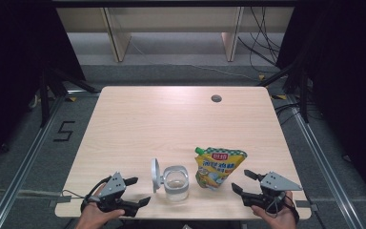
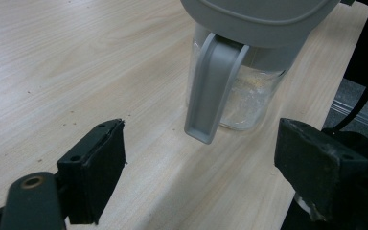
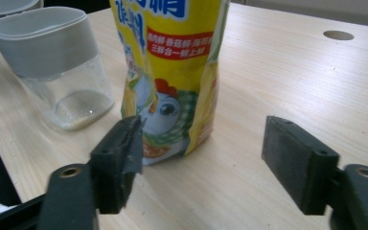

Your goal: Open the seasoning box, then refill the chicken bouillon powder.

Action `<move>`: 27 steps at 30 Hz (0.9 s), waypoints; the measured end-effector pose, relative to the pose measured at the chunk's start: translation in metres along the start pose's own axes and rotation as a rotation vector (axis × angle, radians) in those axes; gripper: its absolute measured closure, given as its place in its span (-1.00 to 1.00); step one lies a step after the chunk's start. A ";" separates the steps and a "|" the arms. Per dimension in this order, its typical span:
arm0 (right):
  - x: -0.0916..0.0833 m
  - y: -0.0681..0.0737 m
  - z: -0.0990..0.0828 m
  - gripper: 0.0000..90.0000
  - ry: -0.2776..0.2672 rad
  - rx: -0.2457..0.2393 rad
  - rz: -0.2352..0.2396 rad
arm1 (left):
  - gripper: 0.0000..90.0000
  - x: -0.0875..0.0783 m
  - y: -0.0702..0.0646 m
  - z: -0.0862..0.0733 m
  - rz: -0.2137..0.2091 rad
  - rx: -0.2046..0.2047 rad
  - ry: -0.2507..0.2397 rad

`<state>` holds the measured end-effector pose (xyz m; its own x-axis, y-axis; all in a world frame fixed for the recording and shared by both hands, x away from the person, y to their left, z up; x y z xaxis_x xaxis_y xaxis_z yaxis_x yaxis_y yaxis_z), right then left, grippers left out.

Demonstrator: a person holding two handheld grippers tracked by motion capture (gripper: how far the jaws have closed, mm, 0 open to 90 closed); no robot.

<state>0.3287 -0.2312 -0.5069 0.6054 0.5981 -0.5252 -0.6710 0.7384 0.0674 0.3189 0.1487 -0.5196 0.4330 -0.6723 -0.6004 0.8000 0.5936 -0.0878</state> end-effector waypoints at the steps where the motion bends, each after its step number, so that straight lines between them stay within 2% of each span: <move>1: 0.002 -0.001 0.002 -0.43 -0.009 -0.010 0.017 | -0.61 -0.001 0.001 -0.001 0.010 0.012 0.012; 2: 0.003 -0.002 0.002 -0.46 -0.009 -0.022 -0.003 | -0.61 0.000 0.000 -0.001 0.009 0.005 0.016; 3: 0.003 0.000 0.002 -0.46 -0.006 0.002 0.005 | -0.61 0.000 -0.001 -0.001 0.009 -0.004 0.014; 5: 0.004 0.000 0.003 -0.52 -0.010 0.006 0.005 | -0.61 0.000 -0.001 -0.001 0.008 -0.003 0.014; 8: 0.011 0.000 0.005 -0.56 -0.032 -0.037 0.034 | -0.61 0.002 -0.001 0.000 -0.002 0.009 0.010; 11: 0.014 -0.001 0.006 -0.58 -0.025 -0.063 0.034 | -0.61 0.003 -0.001 -0.001 0.004 0.003 0.024; 12: 0.017 0.001 0.006 -0.59 -0.031 -0.049 0.045 | -0.61 0.004 -0.002 0.000 -0.008 0.006 0.018; 13: 0.018 0.000 0.007 -0.60 -0.032 -0.058 0.053 | -0.61 0.004 -0.001 0.000 -0.002 0.028 0.022; 14: 0.019 0.000 0.007 -0.60 -0.034 -0.056 0.047 | -0.61 0.004 -0.001 0.000 -0.003 0.023 0.018; 15: 0.021 0.000 0.008 -0.62 -0.036 -0.074 0.056 | -0.61 0.005 -0.001 0.000 -0.001 0.027 0.018; 16: 0.024 0.001 0.009 -0.63 -0.050 -0.051 0.077 | -0.61 0.006 -0.003 0.001 -0.012 0.021 0.006; 17: 0.024 0.001 0.009 -0.63 -0.050 -0.051 0.077 | -0.61 0.006 -0.003 0.001 -0.012 0.021 0.006; 18: 0.026 0.000 0.010 -0.63 -0.057 -0.063 0.080 | -0.61 0.005 -0.003 -0.001 -0.001 0.015 0.029; 19: 0.026 0.002 0.009 -0.63 -0.037 -0.041 0.081 | -0.61 0.005 -0.005 0.000 -0.003 0.004 0.014; 20: 0.029 0.002 0.010 -0.63 -0.054 -0.066 0.096 | -0.61 0.005 -0.005 0.000 -0.007 0.007 0.016; 21: 0.031 -0.001 0.012 -0.62 -0.070 -0.126 0.077 | -0.61 0.005 -0.006 -0.001 -0.013 -0.002 0.023; 22: 0.032 0.002 0.011 -0.63 -0.046 -0.091 0.097 | -0.61 0.005 -0.006 -0.001 -0.013 -0.002 0.023; 23: 0.035 0.001 0.012 -0.62 -0.066 -0.108 0.095 | -0.61 0.004 -0.005 -0.001 -0.011 0.003 0.027; 24: 0.037 0.003 0.011 -0.63 -0.053 -0.092 0.116 | -0.61 0.004 -0.006 -0.001 -0.013 0.006 0.023; 25: 0.038 -0.001 0.012 -0.63 -0.064 -0.127 0.083 | -0.61 0.004 -0.006 0.001 -0.017 0.011 0.009; 26: 0.039 0.002 0.011 -0.63 -0.052 -0.100 0.094 | -0.61 0.004 -0.007 0.002 -0.020 0.009 -0.001; 27: 0.041 0.002 0.012 -0.63 -0.054 -0.108 0.091 | -0.61 0.002 -0.005 0.002 -0.017 0.032 0.011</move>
<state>0.3572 -0.2018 -0.5185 0.5599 0.6792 -0.4745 -0.7648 0.6440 0.0193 0.3166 0.1435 -0.5193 0.4150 -0.6769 -0.6079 0.8199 0.5678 -0.0726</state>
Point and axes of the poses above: each handheld gripper's, and its own axes: x roughly forward along the jaws, z roughly out of its top, y roughly to its left, the point moved 6 cm from there along x, roughly forward along the jaws, and after that the axes turned 7 degrees about y, right-handed, at the moved point
